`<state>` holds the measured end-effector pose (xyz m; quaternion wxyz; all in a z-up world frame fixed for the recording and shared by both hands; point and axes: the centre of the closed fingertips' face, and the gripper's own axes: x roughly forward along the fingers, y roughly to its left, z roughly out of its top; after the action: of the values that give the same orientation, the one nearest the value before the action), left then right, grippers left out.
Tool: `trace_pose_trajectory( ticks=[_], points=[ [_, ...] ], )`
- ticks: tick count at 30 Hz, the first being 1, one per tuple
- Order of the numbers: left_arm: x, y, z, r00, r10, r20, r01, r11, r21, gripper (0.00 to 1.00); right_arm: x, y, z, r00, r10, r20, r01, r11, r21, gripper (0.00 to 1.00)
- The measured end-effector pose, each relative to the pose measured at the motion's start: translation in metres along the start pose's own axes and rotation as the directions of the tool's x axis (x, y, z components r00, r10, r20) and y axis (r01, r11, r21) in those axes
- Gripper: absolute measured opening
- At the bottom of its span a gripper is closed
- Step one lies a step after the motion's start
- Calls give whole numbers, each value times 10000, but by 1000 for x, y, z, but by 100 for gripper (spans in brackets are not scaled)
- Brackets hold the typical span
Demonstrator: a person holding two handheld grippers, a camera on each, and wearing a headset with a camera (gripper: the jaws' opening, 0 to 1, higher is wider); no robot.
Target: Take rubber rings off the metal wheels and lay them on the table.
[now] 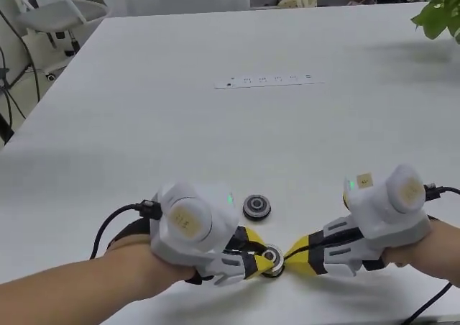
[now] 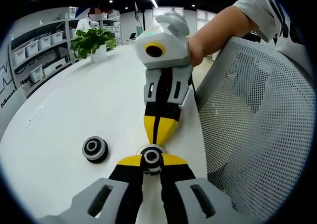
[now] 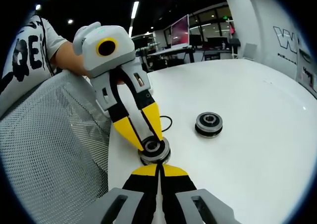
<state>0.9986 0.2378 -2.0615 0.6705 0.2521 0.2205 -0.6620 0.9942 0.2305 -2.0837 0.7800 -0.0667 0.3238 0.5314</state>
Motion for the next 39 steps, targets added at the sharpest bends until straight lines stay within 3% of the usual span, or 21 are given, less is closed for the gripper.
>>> trace_pose_trajectory(
  ticks=[13, 15, 39],
  points=[
    [1, 0, 0, 10000, 24, -25, -23, 10000, 48, 7, -7, -3, 7, 9975, 59, 705, -168, 9877, 1552, 0],
    [1, 0, 0, 10000, 34, -21, -34, 10000, 38, 7, -9, -4, 11, 9950, 24, 1000, -210, 9823, 1862, 0],
    [1, -1, 0, 9998, 111, -135, -111, 9999, 61, 7, -10, 6, 20, 9905, 171, 1366, -485, 9719, 2302, 0]
  ],
)
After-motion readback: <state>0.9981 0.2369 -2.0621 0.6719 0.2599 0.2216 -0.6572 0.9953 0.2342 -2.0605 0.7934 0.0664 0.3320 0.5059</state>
